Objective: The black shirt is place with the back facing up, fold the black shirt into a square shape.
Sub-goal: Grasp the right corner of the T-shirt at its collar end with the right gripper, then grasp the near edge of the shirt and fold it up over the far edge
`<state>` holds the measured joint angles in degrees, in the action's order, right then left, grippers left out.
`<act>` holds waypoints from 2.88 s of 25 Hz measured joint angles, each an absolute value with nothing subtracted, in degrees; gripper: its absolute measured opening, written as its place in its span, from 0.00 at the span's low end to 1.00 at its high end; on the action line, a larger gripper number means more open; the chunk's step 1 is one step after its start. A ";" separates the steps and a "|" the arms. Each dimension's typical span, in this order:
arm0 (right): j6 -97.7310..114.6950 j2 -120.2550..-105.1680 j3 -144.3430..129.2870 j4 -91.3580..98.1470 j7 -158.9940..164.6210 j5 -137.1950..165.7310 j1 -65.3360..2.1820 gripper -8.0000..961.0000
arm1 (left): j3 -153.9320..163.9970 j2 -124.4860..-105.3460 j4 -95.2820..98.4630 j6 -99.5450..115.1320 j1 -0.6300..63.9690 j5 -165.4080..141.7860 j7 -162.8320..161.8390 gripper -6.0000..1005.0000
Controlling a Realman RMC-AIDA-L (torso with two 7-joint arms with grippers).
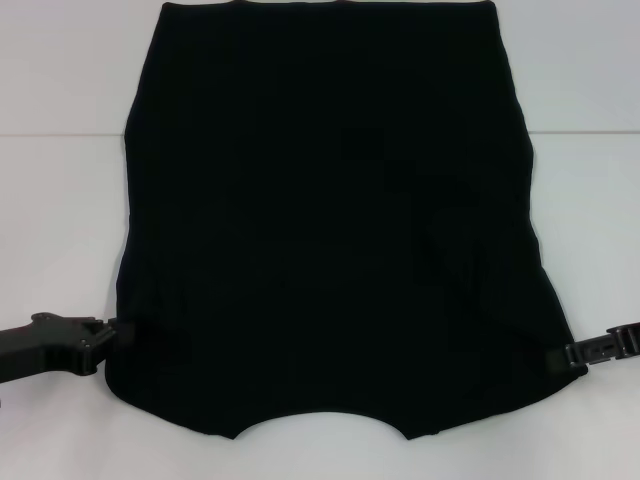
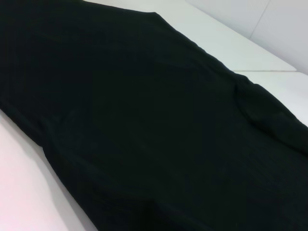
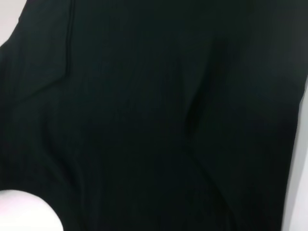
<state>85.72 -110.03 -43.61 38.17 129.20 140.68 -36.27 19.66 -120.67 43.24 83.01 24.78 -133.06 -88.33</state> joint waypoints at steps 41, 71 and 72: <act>85.79 -112.10 -43.53 37.83 129.90 142.80 -39.16 0.60 | 19.18 -120.67 42.96 82.59 25.79 -132.96 -87.04 0.03; 87.81 -111.81 -36.37 38.66 123.66 142.37 -32.76 0.07 | 13.91 -119.78 44.99 90.57 25.02 -131.35 -92.90 0.03; 88.21 -111.70 -35.47 38.69 122.77 142.37 -32.45 0.07 | 13.33 -119.64 45.01 91.74 24.97 -131.38 -93.16 0.03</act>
